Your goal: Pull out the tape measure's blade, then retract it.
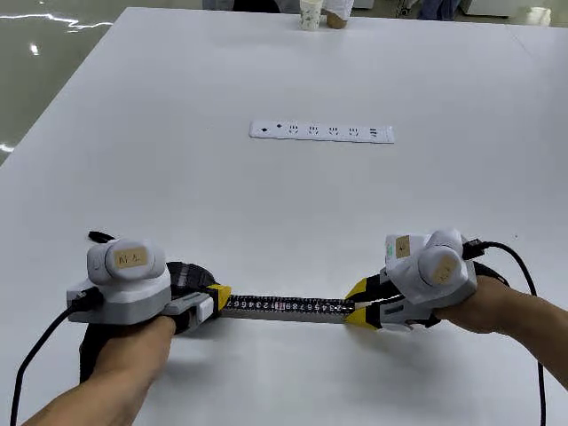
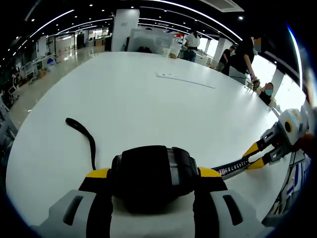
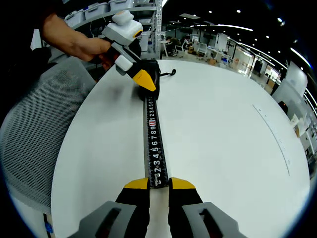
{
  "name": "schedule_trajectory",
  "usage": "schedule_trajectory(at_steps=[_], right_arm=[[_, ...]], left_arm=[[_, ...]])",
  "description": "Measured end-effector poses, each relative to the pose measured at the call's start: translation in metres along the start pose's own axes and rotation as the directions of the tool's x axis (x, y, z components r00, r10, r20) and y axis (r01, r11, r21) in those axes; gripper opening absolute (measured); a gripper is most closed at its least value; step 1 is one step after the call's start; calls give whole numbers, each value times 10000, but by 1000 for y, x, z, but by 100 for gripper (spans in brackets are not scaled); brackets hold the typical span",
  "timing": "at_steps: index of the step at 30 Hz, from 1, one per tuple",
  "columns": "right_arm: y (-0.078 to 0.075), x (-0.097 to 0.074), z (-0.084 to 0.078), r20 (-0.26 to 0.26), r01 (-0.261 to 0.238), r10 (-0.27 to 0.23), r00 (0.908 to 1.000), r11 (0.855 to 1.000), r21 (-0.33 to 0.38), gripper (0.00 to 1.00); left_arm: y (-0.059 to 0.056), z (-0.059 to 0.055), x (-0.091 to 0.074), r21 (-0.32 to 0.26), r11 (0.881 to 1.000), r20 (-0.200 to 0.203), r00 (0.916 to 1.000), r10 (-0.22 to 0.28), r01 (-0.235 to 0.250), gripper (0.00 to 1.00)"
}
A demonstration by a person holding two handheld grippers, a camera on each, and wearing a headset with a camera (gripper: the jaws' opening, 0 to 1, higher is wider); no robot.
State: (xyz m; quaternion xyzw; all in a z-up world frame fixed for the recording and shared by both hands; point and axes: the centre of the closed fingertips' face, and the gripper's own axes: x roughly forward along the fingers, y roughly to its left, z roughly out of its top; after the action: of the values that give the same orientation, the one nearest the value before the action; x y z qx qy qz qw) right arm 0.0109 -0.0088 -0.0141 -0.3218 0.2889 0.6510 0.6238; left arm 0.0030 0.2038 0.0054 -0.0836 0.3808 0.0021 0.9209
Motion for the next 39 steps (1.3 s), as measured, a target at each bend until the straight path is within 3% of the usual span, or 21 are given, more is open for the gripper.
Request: schedule_trajectory(at_steps=[39], right_arm=[[0,20,24,204,-41,43,9998,10000,-71,10]], left_arm=[[-2,1,-4,-29,10000,-91,9999,-92,92,61]])
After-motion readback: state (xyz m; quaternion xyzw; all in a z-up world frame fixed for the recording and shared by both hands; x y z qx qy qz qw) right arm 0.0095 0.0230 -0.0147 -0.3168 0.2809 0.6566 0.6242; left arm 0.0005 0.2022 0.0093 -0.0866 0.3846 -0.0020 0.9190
